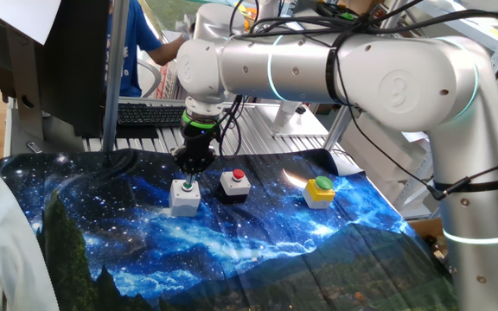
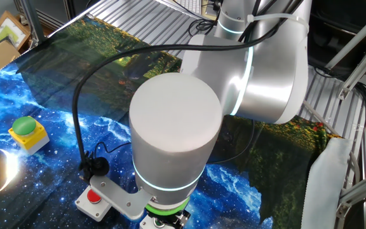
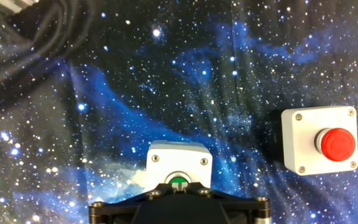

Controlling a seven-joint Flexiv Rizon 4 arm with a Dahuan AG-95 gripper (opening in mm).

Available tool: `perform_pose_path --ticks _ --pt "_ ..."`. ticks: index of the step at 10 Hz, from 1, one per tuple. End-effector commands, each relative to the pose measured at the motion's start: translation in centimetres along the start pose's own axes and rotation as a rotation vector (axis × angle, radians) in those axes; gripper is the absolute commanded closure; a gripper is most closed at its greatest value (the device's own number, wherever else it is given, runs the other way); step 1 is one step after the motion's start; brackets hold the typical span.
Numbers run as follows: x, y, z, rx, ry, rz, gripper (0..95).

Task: Press three buttons from left to right in sequence

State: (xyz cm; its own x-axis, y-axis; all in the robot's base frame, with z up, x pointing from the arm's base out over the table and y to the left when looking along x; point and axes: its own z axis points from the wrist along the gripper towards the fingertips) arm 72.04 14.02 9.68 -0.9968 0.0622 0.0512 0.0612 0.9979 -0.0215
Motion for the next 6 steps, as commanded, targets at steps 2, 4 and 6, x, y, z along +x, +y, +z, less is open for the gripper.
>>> perform_pose_path --ticks 2,4,6 --pt "-0.29 0.11 0.03 0.004 0.04 0.037 95.0" --pt "-0.29 0.11 0.03 0.002 0.044 0.039 95.0" --pt "-0.26 0.12 -0.07 0.004 0.044 0.052 95.0"
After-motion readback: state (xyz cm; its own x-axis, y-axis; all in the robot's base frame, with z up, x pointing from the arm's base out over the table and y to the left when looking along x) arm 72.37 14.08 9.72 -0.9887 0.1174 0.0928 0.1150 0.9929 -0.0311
